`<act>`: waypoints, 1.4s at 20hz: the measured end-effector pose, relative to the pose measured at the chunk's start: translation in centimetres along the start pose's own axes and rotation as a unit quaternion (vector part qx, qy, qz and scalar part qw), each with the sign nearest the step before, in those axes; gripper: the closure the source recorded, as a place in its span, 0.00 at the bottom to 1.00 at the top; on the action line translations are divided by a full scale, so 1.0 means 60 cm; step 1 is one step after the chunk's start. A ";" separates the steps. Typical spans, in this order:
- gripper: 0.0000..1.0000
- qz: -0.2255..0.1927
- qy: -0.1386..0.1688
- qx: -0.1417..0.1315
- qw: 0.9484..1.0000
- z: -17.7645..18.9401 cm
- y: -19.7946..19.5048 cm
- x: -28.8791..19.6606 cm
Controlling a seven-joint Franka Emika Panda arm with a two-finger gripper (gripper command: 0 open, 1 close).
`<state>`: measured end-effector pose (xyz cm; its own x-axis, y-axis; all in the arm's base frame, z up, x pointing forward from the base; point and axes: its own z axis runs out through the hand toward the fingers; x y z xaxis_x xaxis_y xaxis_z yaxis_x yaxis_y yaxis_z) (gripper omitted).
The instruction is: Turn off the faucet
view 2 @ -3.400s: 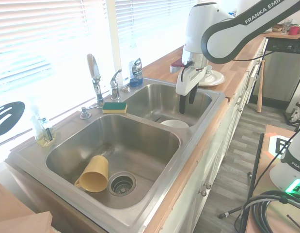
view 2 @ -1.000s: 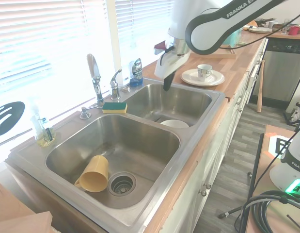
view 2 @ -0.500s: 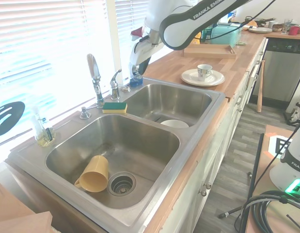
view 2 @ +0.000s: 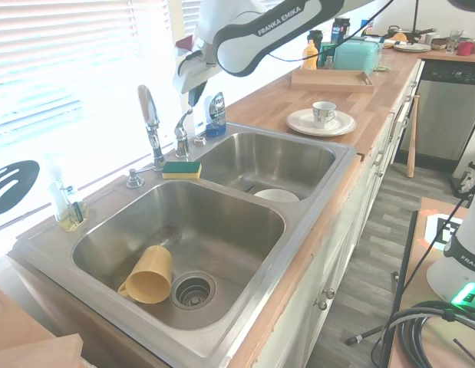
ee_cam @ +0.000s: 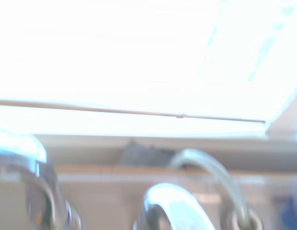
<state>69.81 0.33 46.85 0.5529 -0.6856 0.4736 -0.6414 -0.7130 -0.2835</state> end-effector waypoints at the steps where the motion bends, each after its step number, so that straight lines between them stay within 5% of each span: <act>1: 1.00 -0.001 0.002 0.001 1.000 0.005 -0.008 0.004; 28: 1.00 0.037 -0.050 -0.028 0.998 0.080 0.034 -0.019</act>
<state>70.43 -1.07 41.71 0.5509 -0.7495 0.3671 -0.7096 -0.6522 -0.2667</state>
